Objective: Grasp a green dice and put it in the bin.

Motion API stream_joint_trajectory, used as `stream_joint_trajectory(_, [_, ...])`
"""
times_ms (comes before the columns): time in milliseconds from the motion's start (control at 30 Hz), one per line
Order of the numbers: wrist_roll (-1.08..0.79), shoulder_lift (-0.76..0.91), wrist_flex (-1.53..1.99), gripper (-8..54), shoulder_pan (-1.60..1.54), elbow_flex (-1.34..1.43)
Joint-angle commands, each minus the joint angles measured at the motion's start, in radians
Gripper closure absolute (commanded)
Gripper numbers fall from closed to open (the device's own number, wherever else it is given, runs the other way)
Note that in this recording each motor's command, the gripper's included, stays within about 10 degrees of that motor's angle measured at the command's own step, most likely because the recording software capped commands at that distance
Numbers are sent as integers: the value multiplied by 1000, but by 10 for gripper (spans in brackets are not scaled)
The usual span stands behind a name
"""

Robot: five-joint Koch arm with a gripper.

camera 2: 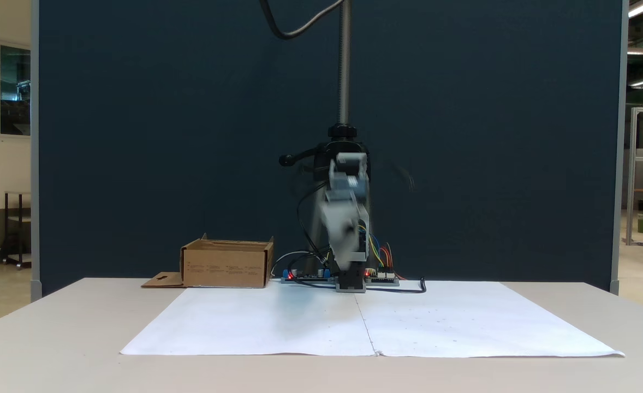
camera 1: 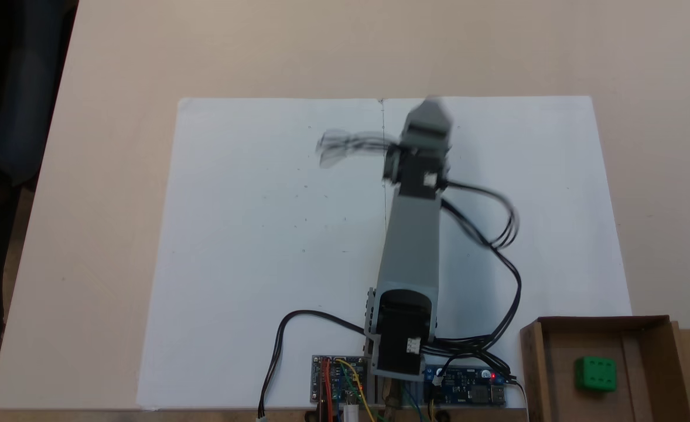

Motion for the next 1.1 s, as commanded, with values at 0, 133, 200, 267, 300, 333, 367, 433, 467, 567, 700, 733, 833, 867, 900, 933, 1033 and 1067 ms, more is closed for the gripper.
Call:
stream_joint_trajectory(0, [-58,57,-164,18,-23,44])
stream_joint_trajectory(133, [-66,103,-302,18,-49,189])
stream_joint_trajectory(200, [-66,121,-365,25,-57,245])
stream_joint_trajectory(267, [-66,160,-434,25,-66,295])
stream_joint_trajectory(300, [-66,176,-468,26,-72,311])
stream_joint_trajectory(333, [-66,198,-497,26,-81,331])
stream_joint_trajectory(367, [-66,218,-530,26,-84,350])
stream_joint_trajectory(433, [-66,255,-592,27,-87,391])
stream_joint_trajectory(467, [-66,276,-622,30,-87,410])
stream_joint_trajectory(567, [-69,321,-714,33,-97,448])
stream_joint_trajectory(700, [-84,385,-845,33,-117,505])
stream_joint_trajectory(733, [-83,393,-877,33,-117,522])
stream_joint_trajectory(833, [-84,403,-963,34,-118,572])
stream_joint_trajectory(867, [-84,403,-994,34,-117,591])
stream_joint_trajectory(900, [-84,403,-1026,34,-117,612])
stream_joint_trajectory(933, [-84,403,-1061,34,-117,632])
stream_joint_trajectory(1033, [-84,407,-1158,33,-117,696])
stream_joint_trajectory(1067, [-84,408,-1190,34,-117,719])
